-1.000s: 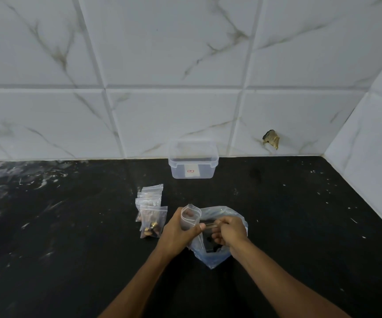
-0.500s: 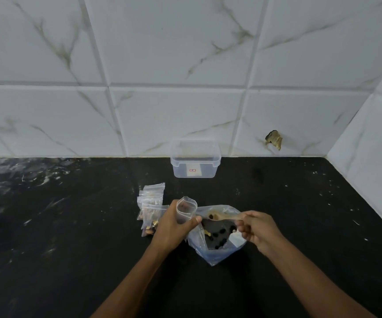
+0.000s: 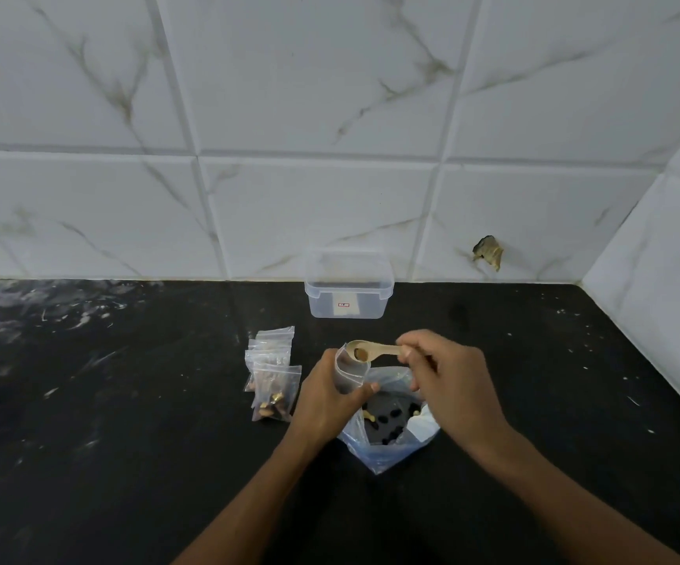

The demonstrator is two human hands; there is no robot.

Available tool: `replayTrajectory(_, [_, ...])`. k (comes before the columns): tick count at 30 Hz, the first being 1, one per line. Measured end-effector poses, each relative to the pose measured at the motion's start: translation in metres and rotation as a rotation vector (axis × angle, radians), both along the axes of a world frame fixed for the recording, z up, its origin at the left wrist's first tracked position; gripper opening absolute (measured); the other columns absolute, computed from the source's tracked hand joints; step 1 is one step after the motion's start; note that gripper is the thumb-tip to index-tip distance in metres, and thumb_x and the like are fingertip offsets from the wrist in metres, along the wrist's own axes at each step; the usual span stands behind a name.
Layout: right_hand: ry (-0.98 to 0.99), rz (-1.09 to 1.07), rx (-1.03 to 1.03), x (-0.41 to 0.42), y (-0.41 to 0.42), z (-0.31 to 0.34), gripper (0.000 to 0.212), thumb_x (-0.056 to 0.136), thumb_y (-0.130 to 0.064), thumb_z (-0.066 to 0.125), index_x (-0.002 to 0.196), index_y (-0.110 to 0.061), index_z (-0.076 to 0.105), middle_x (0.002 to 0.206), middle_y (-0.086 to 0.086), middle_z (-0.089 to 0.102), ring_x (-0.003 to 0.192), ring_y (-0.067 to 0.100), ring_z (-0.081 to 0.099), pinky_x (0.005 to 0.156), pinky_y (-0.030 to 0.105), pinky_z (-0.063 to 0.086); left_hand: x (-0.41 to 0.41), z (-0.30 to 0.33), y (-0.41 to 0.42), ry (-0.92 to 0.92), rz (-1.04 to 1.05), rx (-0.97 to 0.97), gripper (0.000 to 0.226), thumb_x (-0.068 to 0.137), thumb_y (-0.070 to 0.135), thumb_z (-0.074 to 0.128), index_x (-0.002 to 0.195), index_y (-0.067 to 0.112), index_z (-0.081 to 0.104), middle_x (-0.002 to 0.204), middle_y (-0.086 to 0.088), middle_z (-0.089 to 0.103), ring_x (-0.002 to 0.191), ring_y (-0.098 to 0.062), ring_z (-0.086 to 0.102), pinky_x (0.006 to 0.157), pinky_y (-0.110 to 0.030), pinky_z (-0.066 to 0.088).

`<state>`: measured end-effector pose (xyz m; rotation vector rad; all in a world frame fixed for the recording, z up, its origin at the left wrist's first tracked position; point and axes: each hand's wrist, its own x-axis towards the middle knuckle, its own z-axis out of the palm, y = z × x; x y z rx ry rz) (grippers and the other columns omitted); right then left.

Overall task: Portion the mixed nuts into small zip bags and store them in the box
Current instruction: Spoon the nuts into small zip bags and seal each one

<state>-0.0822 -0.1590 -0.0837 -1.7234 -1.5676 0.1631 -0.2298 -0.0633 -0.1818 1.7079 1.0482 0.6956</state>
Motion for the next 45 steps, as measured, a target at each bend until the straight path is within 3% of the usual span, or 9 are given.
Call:
replayTrajectory(4, [-0.514,0.188,0.131,-0.01,-0.006,-0.013,0.022,0.086,-0.018,0.052,0.095,-0.007,0.07,0.078,0.003,0.068,0.062,0.012,0.065,0.055,0.025,0.057,0.002,0.004,-0.003,-0.04,0.022,-0.014,0.052,0.073,0.047,0.079,0.116,0.035,0.052,0.11,0.011,0.066,0.102,-0.005,0.065,0.088,-0.04,0.057])
replayTrajectory(7, [-0.596,0.213,0.183,-0.013,-0.01,-0.016,0.019,0.084,-0.016,0.058,0.095,-0.008,0.071,0.079,0.002,0.068,0.062,0.01,0.064,0.057,0.017,0.053,0.003,0.009,-0.005,-0.048,0.022,-0.017,0.052,0.072,0.05,0.077,0.114,0.034,0.051,0.109,0.01,0.065,0.101,-0.005,0.064,0.089,-0.038,0.057])
replayTrajectory(17, [0.253,-0.387,-0.01,0.006,-0.025,-0.053,0.011,0.092,-0.009,0.06,0.097,-0.018,0.065,0.079,-0.006,0.067,0.065,0.003,0.064,0.055,0.013,0.049,-0.011,0.01,-0.013,-0.048,0.106,-0.027,0.055,0.077,0.044,0.081,0.118,0.028,0.048,0.11,0.011,0.061,0.1,-0.002,0.061,0.081,-0.022,0.053])
replayTrajectory(22, [0.333,-0.516,-0.349,0.0,-0.032,-0.105,0.012,0.093,-0.018,0.059,0.087,-0.027,0.055,0.078,-0.005,0.064,0.067,0.008,0.063,0.059,0.029,0.056,-0.013,0.015,-0.021,-0.066,0.125,-0.028,0.054,0.08,0.035,0.081,0.119,0.032,0.043,0.111,0.014,0.059,0.103,-0.001,0.059,0.081,-0.019,0.051])
replayTrajectory(25, [0.072,-0.547,-0.431,-0.005,-0.037,-0.11,0.011,0.089,-0.023,0.064,0.097,-0.029,0.059,0.103,-0.007,0.062,0.09,0.006,0.057,0.08,0.03,0.054,-0.013,0.02,-0.027,-0.077,0.121,-0.025,0.056,0.079,0.032,0.081,0.118,0.034,0.041,0.11,0.016,0.056,0.102,0.001,0.057,0.08,-0.016,0.049])
replayTrajectory(27, [-0.01,-0.499,-0.285,-0.008,-0.036,-0.102,0.022,0.086,-0.028,0.068,0.106,-0.029,0.061,0.112,-0.008,0.056,0.104,0.008,0.051,0.088,0.03,0.048,-0.012,0.021,-0.03,-0.08,0.117,-0.006,0.056,0.079,0.03,0.082,0.117,0.034,0.04,0.11,0.015,0.056,0.102,0.001,0.057,0.08,-0.017,0.049])
replayTrajectory(32, [0.369,-0.095,-0.204,-0.039,-0.015,-0.05,0.036,0.085,-0.035,0.069,0.118,-0.03,0.057,0.108,-0.02,0.059,0.102,-0.003,0.058,0.087,0.018,0.05,-0.008,0.022,-0.039,-0.089,0.088,0.021,0.053,0.075,0.029,0.082,0.112,0.037,0.045,0.11,0.012,0.06,0.101,-0.004,0.061,0.086,-0.028,0.055])
replayTrajectory(38, [0.198,-0.042,-0.067,-0.035,0.002,-0.038,0.007,0.092,-0.018,0.062,0.086,-0.02,0.065,0.074,-0.008,0.064,0.072,0.004,0.061,0.064,0.017,0.05,-0.018,0.04,-0.044,-0.192,0.002,-0.059,0.061,0.082,0.019,0.078,0.126,0.034,0.039,0.116,0.015,0.057,0.105,0.007,0.059,0.077,-0.012,0.052])
replayTrajectory(45, [0.278,0.198,-0.18,-0.015,0.017,-0.022,0.012,0.092,-0.014,0.062,0.085,-0.016,0.071,0.077,-0.005,0.068,0.075,0.007,0.065,0.068,0.021,0.052,-0.047,0.058,-0.024,-0.376,0.023,-0.113,0.014,0.097,0.01,0.056,0.11,0.009,0.064,0.1,-0.003,0.07,0.094,-0.013,0.069,0.077,-0.026,0.058])
